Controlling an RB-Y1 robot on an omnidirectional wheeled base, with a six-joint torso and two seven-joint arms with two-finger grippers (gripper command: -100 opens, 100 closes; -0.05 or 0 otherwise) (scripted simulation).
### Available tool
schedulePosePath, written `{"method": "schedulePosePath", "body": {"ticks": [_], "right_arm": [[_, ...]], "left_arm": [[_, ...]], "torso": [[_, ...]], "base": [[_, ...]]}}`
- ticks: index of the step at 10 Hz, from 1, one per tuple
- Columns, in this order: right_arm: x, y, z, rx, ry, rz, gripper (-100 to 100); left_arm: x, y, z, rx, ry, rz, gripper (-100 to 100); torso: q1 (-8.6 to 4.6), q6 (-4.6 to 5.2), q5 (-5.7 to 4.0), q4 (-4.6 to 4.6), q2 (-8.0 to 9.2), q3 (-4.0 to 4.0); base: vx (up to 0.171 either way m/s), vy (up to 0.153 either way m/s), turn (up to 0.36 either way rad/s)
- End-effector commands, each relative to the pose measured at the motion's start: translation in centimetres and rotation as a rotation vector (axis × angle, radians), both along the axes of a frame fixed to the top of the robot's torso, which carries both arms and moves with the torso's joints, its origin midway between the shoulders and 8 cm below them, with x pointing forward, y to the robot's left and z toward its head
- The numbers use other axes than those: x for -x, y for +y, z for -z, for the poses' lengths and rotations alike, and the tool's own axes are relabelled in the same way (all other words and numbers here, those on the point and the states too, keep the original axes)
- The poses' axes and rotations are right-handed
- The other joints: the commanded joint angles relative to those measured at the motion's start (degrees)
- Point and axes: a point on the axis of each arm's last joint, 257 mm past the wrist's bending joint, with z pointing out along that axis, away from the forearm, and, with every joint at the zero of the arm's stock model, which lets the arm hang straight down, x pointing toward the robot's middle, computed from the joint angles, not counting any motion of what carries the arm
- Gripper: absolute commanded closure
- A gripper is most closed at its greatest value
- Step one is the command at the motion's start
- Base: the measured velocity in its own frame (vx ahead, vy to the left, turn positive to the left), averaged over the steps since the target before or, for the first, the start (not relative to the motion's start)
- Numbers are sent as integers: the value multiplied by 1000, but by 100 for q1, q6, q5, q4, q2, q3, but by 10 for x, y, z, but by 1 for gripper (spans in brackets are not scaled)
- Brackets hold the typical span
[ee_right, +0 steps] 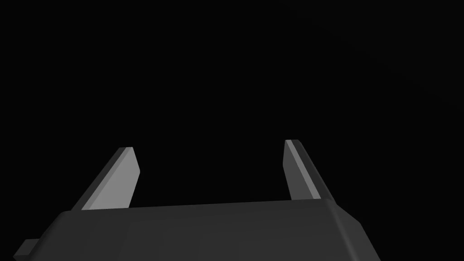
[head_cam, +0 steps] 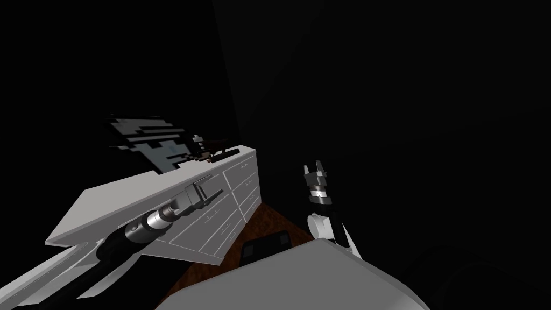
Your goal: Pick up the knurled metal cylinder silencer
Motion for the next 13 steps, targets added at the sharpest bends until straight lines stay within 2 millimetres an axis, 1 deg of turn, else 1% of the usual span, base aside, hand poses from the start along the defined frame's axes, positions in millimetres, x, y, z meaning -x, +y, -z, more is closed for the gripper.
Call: {"method": "schedulePosePath", "body": {"ticks": [1, 2, 3, 4, 6, 7, 9, 10, 12, 13], "right_arm": [[0, 0, 0, 0, 0, 0, 0], [0, 0, 0, 0, 0, 0, 0], [0, 0, 0, 0, 0, 0, 0], [0, 0, 0, 0, 0, 0, 0], [0, 0, 0, 0, 0, 0, 0], [0, 0, 0, 0, 0, 0, 0], [0, 0, 0, 0, 0, 0, 0], [0, 0, 0, 0, 0, 0, 0], [0, 0, 0, 0, 0, 0, 0], [0, 0, 0, 0, 0, 0, 0]], "left_arm": [[-3, 6, 10, -115, -34, 6, -100], [-2, 6, 11, -145, -31, 18, -100], [-2, 6, 11, -161, -29, 24, -100], [-4, 14, 20, -262, -64, 30, -100], [-4, 15, 21, -308, -61, 48, -100], [-6, 23, 30, -408, -97, 57, -100], [-6, 25, 30, -456, -95, 77, -100], [-8, 35, 38, -554, -130, 88, -100], [-8, 38, 37, -603, -130, 110, -100], [-11, 50, 44, -700, -165, 124, -100]], "torso": [[0, 0, 0, 0, 0, 0], [-6, 8, -1, 0, 2, 0], [-4, 1, -1, 1, 5, 3], [2, -1, 1, 0, 1, 1], [-3, 1, -1, 1, 5, 2], [2, -1, 0, 0, 0, 0], [-1, -1, 0, 0, 1, 0], [3, -2, 1, 0, 0, 0], [1, 0, 0, 1, 3, 2], [4, -2, 1, 0, -1, 0]], "base": [[-39, -38, -272], [-49, -29, -164], [-24, -12, 36], [-39, -27, -215], [-33, -22, -84], [-25, -32, -281], [-30, -17, -55], [-40, -25, -233], [-28, -15, -78], [-30, -29, -268]]}}
